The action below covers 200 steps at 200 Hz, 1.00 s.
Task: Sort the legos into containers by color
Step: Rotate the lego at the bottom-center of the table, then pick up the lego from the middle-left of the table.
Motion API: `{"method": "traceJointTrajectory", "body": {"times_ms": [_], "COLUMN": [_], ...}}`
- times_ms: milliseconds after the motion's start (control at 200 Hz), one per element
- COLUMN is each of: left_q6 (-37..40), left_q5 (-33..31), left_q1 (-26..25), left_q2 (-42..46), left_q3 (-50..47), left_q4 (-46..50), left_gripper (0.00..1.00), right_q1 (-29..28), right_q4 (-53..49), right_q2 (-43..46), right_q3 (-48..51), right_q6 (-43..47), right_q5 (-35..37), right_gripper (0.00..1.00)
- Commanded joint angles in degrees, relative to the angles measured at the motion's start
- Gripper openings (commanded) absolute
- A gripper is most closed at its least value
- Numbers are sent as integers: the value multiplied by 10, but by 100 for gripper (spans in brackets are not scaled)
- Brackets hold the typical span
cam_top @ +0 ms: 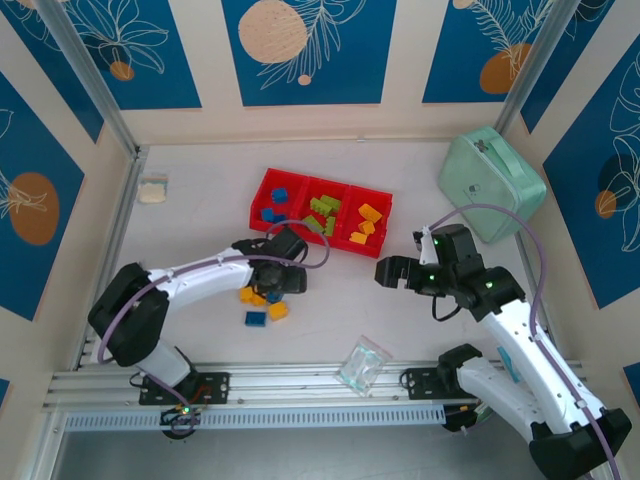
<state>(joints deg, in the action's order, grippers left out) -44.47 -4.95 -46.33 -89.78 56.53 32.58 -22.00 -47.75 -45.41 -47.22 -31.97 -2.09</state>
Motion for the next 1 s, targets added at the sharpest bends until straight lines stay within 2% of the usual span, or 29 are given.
{"method": "traceJointTrajectory", "body": {"times_ms": [0, 155, 300, 435, 705, 905, 995], "left_q6": [21, 76, 107, 127, 155, 164, 169], "left_q5": [18, -36, -62, -47, -37, -44, -31], "left_q1": [-5, -6, -4, -3, -2, 3, 3], "left_q2": [-11, 20, 41, 31, -56, -66, -66], "left_q3": [33, 61, 69, 63, 68, 60, 55], "left_q4": [27, 112, 163, 159, 120, 123, 113], "left_gripper": [67, 77, 79, 74, 63, 61, 55], "right_q1": [3, 2, 3, 3, 1, 0, 0], "right_q4": [10, 25, 23, 29, 27, 25, 19], "right_q2": [-2, -6, -5, -6, -4, 0, -1], "right_q3": [3, 10, 10, 13, 19, 18, 10], "right_q6": [-3, -9, -6, -8, -13, -17, -14], "right_q5": [-6, -19, -13, -12, 2, 2, 5], "right_gripper": [99, 99, 99, 99, 99, 99, 99]}}
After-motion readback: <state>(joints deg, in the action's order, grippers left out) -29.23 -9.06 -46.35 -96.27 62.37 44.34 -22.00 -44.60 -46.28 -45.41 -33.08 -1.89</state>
